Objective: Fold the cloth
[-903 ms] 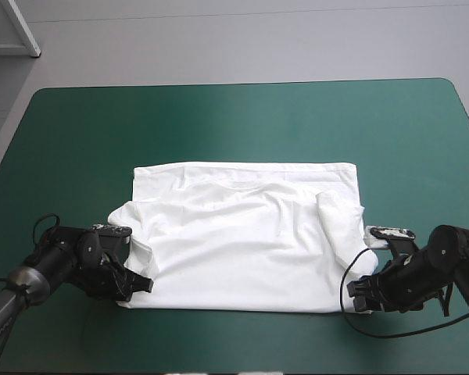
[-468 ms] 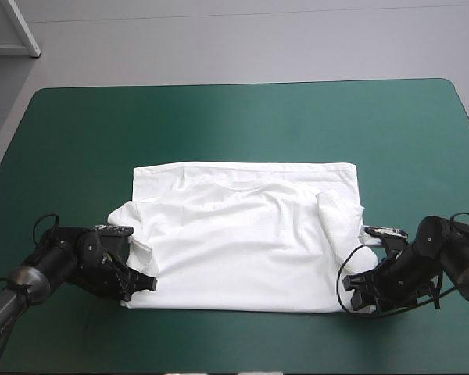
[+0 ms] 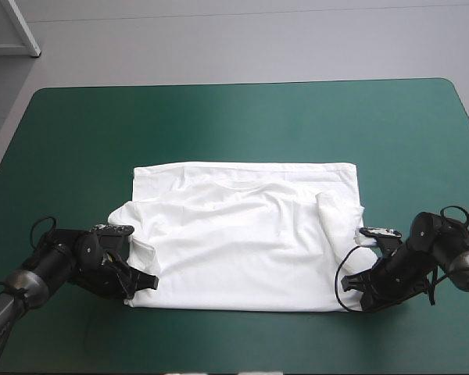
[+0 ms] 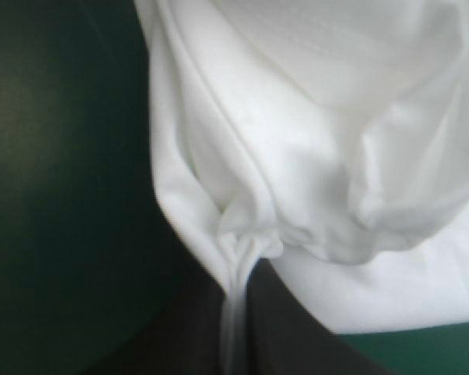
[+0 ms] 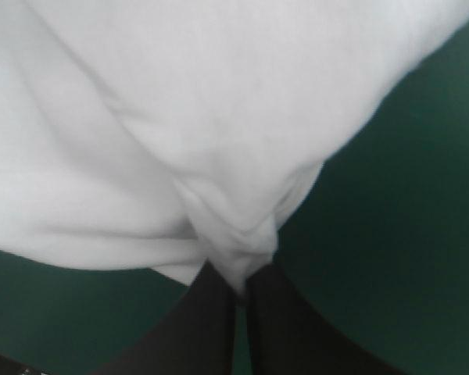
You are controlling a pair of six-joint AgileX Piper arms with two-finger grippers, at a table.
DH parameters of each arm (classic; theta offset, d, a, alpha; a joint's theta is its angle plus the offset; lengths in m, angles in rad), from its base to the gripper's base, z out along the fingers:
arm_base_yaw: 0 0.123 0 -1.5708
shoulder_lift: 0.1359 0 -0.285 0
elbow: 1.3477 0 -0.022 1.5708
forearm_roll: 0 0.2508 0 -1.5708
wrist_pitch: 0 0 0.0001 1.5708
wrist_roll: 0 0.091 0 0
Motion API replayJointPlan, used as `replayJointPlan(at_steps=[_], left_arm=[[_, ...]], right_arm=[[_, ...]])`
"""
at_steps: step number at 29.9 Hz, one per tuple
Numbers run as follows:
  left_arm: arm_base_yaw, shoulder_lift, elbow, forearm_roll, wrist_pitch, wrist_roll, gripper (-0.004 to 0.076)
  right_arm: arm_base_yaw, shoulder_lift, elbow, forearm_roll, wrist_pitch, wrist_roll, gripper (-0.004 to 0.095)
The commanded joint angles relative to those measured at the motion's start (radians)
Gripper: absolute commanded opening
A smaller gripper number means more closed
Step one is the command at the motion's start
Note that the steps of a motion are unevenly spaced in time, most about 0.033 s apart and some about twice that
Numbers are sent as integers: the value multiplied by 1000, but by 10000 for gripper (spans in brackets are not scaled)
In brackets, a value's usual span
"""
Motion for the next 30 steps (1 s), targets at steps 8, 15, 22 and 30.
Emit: replayJointPlan(at_steps=[8,15,22,30], left_arm=[[-4,-20,-250,73,153,-1,-8],[-4,101,-539,181,270,-1,-8],[-4,318,-851,221,318,41,-8],[-4,556,-1128,281,313,40,-8]], right_arm=[[-2,-104,-244,10,52,20,-15],[-2,-65,-484,-27,-13,32,-15],[-2,95,-759,-134,-59,84,-15],[-3,367,-990,-114,-84,84,-15]])
